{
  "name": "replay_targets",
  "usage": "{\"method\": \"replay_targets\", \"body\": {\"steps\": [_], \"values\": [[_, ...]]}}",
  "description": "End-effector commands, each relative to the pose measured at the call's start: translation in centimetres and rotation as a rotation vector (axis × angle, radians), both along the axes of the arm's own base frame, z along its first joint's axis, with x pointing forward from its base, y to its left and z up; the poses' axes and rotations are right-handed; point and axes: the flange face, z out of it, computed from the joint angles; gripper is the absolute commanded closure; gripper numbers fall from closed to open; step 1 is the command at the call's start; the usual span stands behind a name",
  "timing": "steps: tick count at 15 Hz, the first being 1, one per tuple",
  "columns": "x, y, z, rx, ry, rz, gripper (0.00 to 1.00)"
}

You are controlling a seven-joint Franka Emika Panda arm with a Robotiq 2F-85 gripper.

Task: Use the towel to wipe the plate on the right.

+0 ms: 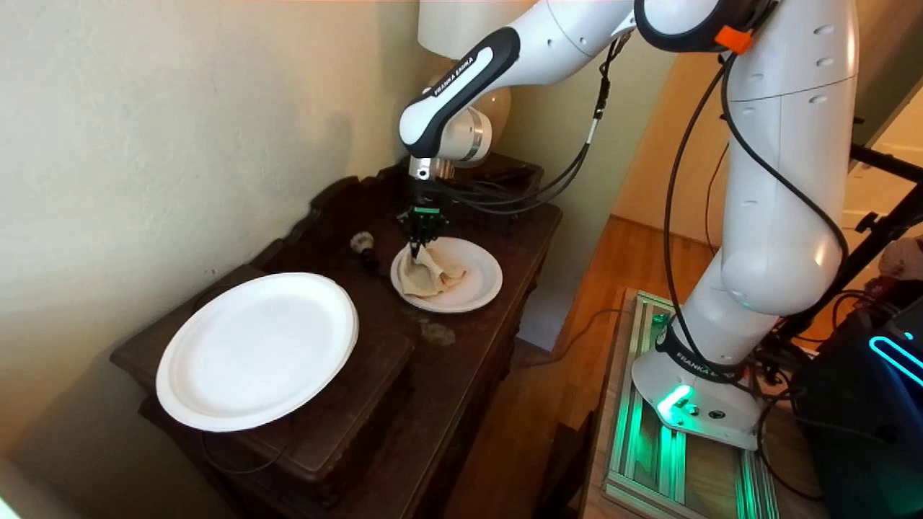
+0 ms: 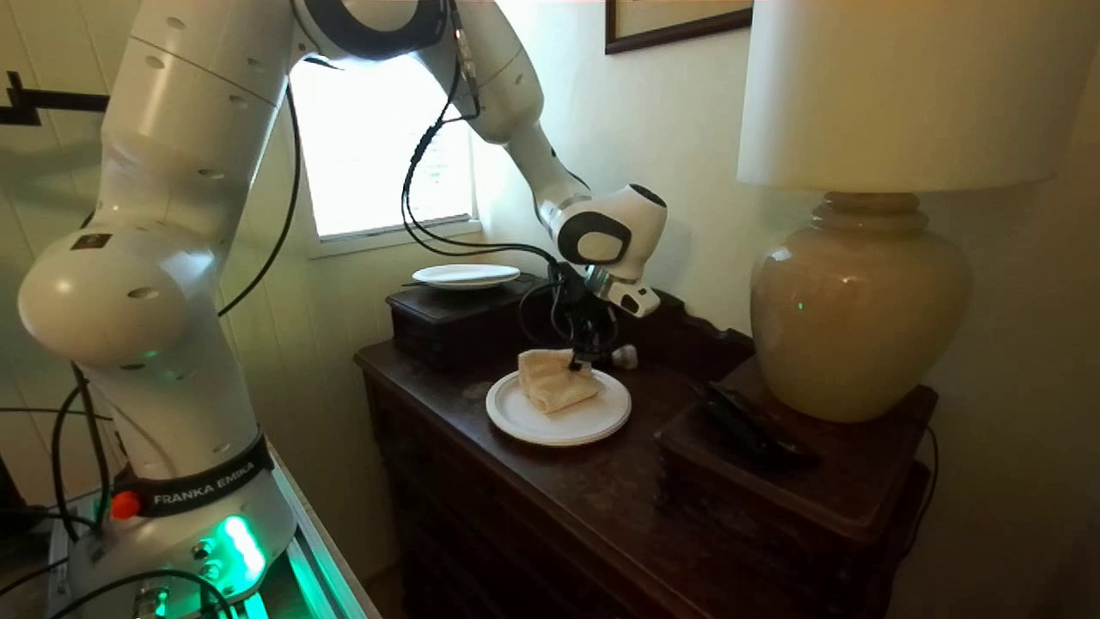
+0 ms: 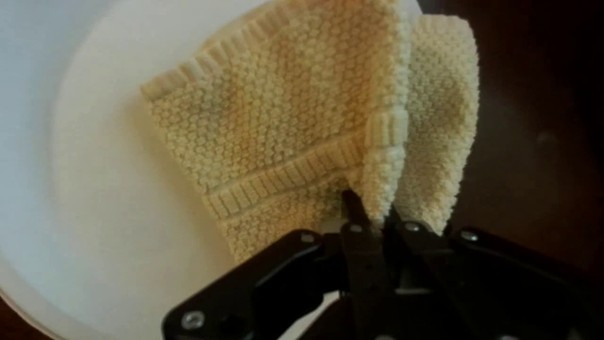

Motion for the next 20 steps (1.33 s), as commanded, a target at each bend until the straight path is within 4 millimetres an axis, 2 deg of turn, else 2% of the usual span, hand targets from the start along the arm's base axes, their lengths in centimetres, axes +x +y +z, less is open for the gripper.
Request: {"method": "replay_targets", "body": {"steps": [1,4,9,12,15,18,20], "values": [[-1.6,0.4,2.3,0.075,0.125,0.104,0.96],[-2.0,1.0,3.9,0.111,0.126,0.208,0.96],[-3.8,1.9,3.1,0.224,0.371,0.358,0.96],[-4.3,1.9,1.2,0.222,0.504,0.37,0.96],[-4.3,1.2,-2.1,0.143,0.578,0.347,0.97],[-3.5,0.9,-5.1,0.04,0.557,0.309,0.97],[-2.7,0.6,-6.1,-0.027,0.511,0.282,0.97]]}}
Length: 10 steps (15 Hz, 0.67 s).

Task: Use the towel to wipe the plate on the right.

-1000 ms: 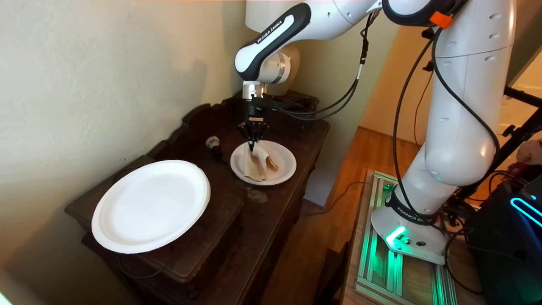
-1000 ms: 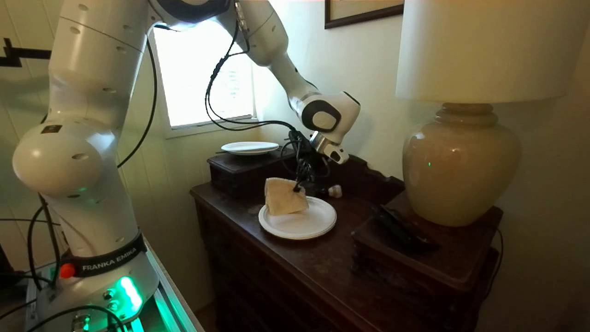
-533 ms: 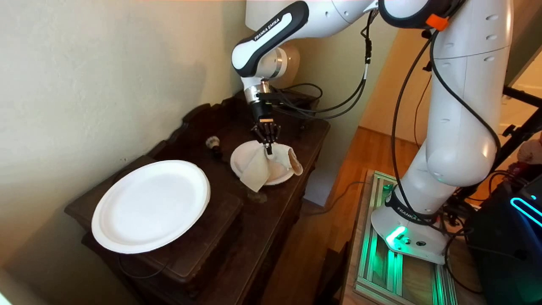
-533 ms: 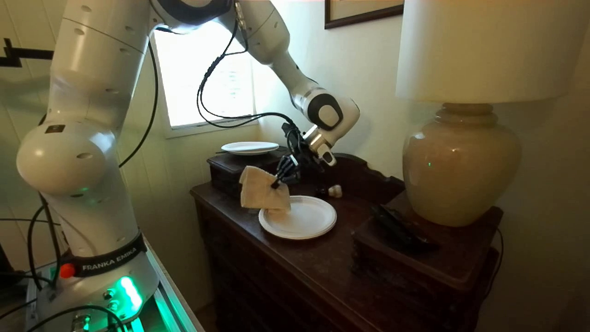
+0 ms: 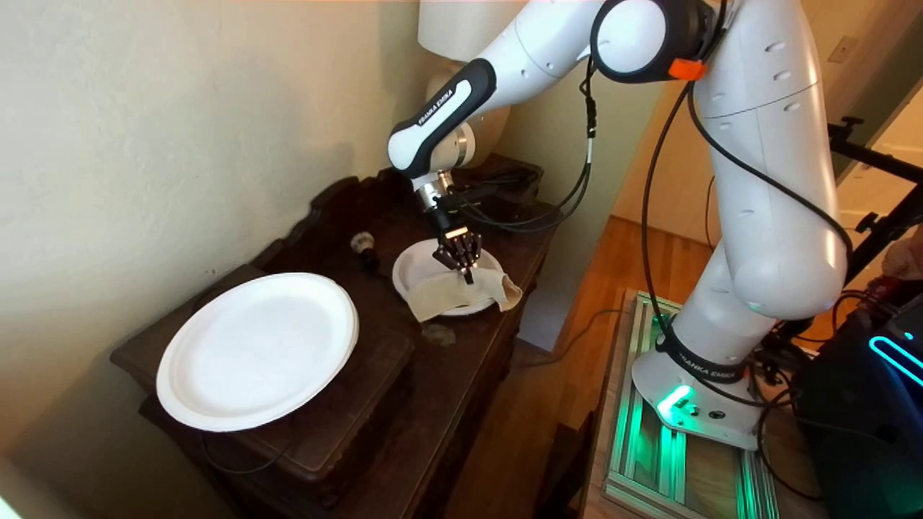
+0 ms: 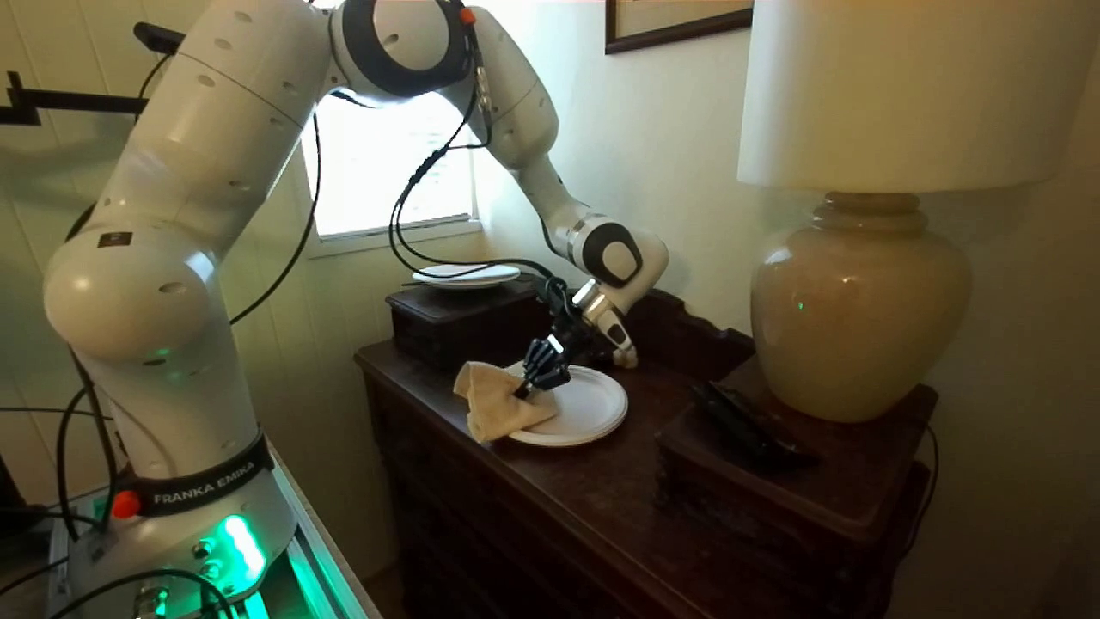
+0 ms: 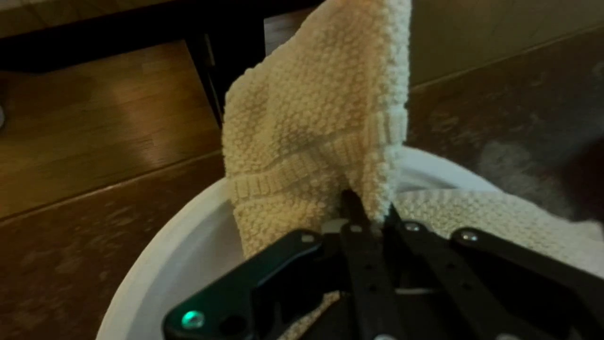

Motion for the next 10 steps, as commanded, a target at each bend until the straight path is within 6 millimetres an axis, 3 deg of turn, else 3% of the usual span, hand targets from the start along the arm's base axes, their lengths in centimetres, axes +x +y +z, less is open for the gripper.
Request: {"method": "replay_targets", "body": {"steps": [1,4,10], "values": [[1.8,-0.4,-1.4,-0.124,-0.068,-0.013,0.97],[2.5,-1.4,-0.6,-0.214,-0.143,-0.045,0.97],[4.3,-6.4,1.6,-0.448,-0.334,-0.103,0.97]]}}
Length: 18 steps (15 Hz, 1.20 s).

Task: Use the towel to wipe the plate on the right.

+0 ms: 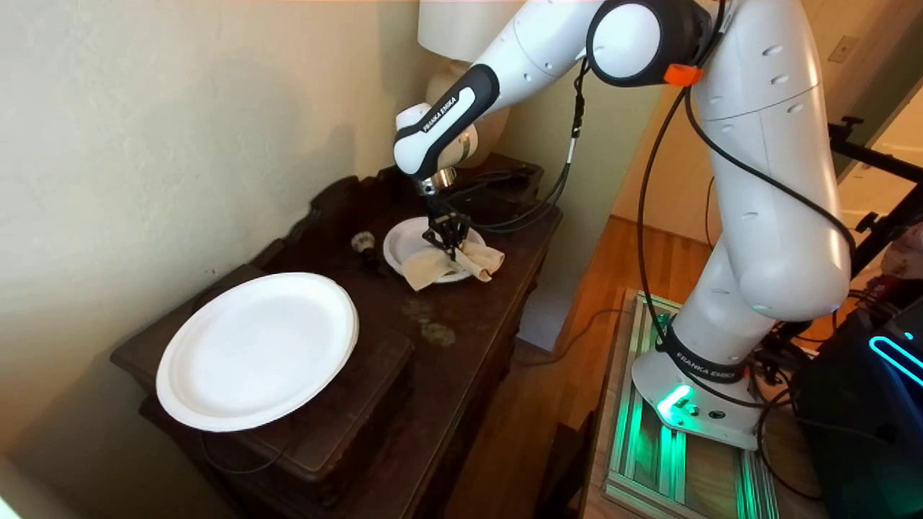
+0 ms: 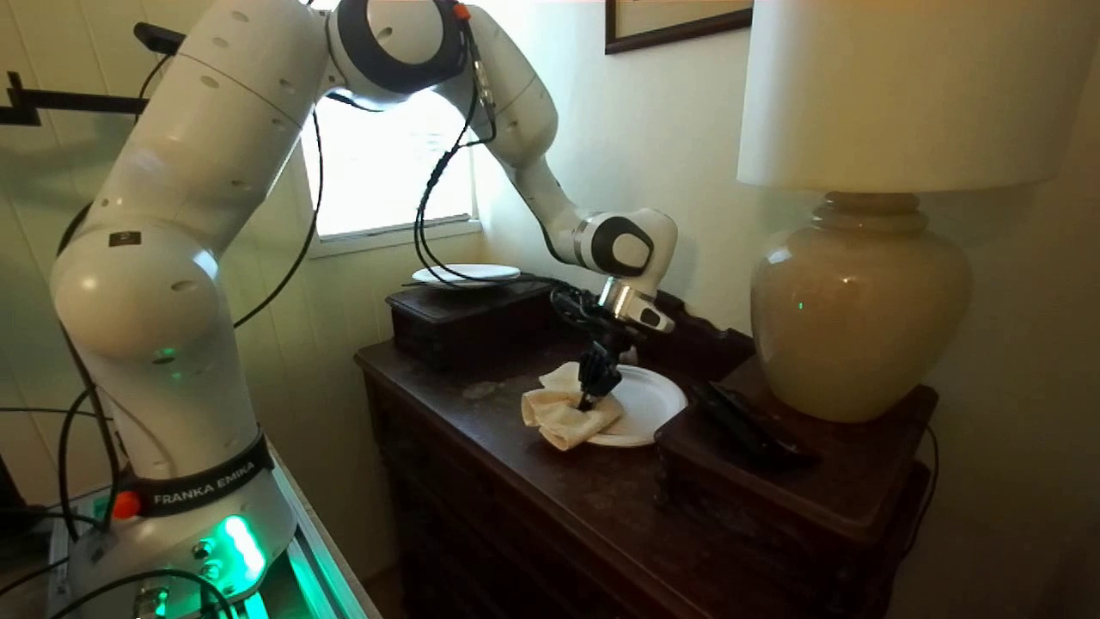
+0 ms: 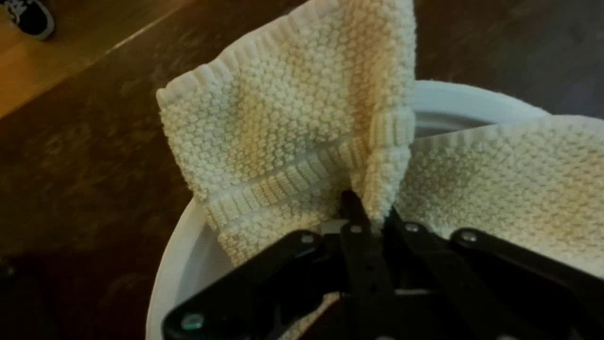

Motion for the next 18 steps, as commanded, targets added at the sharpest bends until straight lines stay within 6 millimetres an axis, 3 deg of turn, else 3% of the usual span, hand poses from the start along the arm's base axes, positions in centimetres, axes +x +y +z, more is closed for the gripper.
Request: {"method": "replay_targets", "body": {"steps": [1,5,10,13,18], "values": [[0.4,-2.8,0.5,-0.157,-0.102,-0.053,0.97],[0.8,-6.3,1.1,-0.289,-0.214,-0.191,0.97],[1.2,-9.4,1.6,-0.432,-0.33,-0.347,0.97],[2.1,-9.4,1.6,-0.453,-0.418,-0.388,0.97],[4.1,-7.5,2.4,-0.412,-0.562,-0.395,0.97]]}}
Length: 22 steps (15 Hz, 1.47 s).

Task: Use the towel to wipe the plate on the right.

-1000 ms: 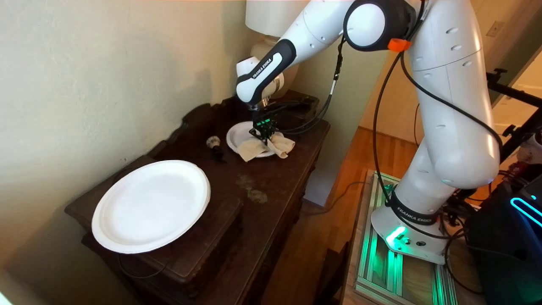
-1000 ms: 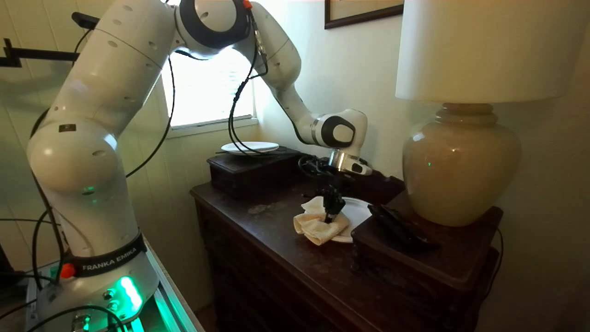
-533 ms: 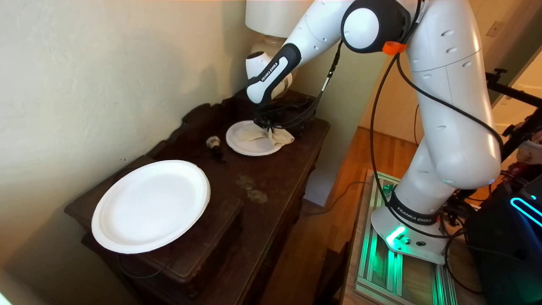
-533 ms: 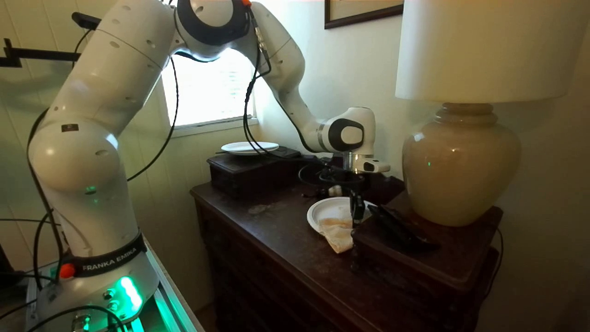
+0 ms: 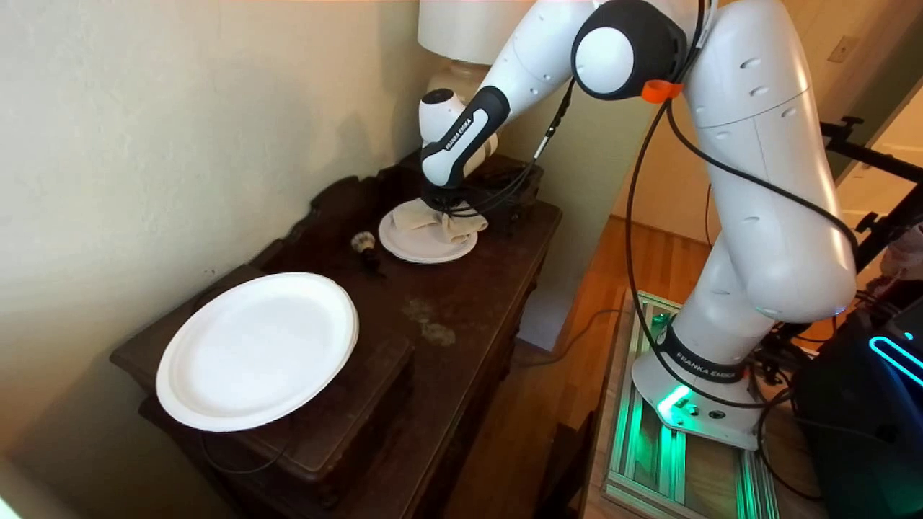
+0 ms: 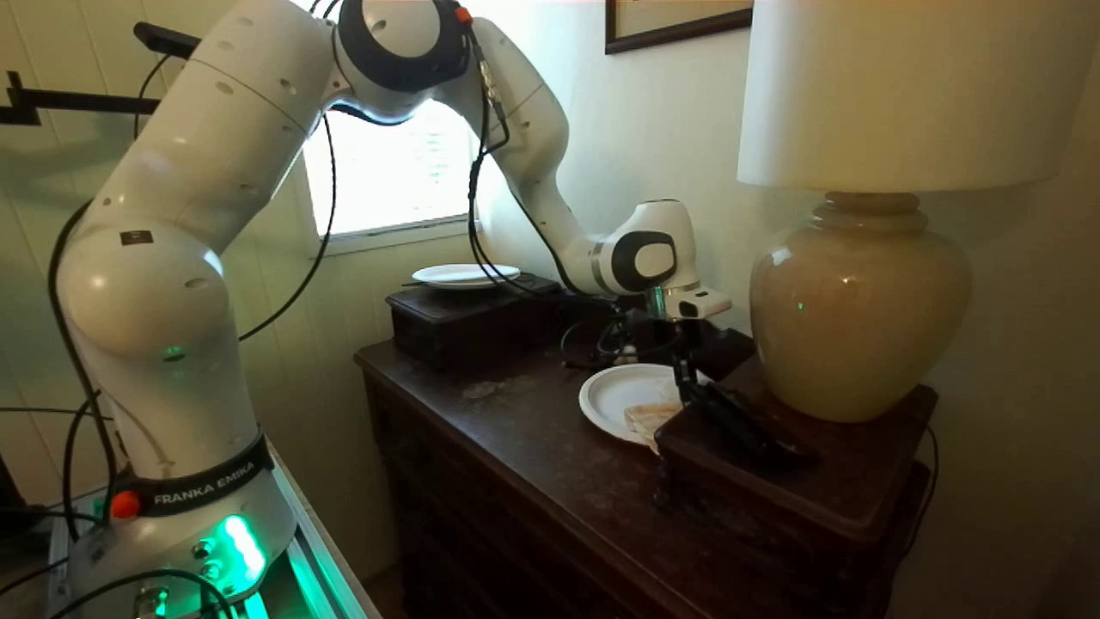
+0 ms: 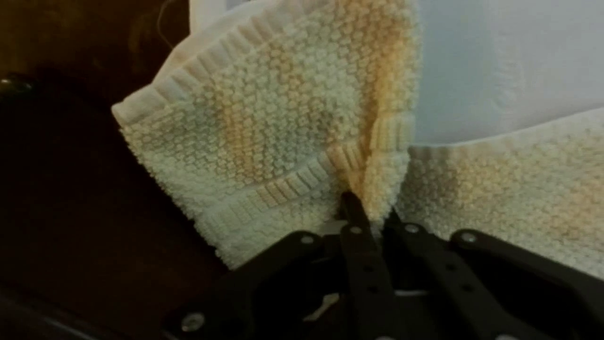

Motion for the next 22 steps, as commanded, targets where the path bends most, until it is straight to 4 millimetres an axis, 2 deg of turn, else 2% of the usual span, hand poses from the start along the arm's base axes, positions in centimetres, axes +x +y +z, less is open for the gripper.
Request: {"method": "replay_targets", "body": {"steps": [1,5,10,14,18,22], "values": [[1.0,1.7,0.7,0.009,-0.087,0.024,0.97],[2.0,4.2,1.0,0.054,-0.13,0.079,0.97],[2.4,8.6,0.3,0.21,-0.108,0.207,0.97],[2.0,11.0,1.4,0.324,-0.069,0.322,0.97],[0.7,12.4,2.1,0.433,0.045,0.416,0.97],[-1.5,12.0,1.2,0.505,0.264,0.407,0.97]]}}
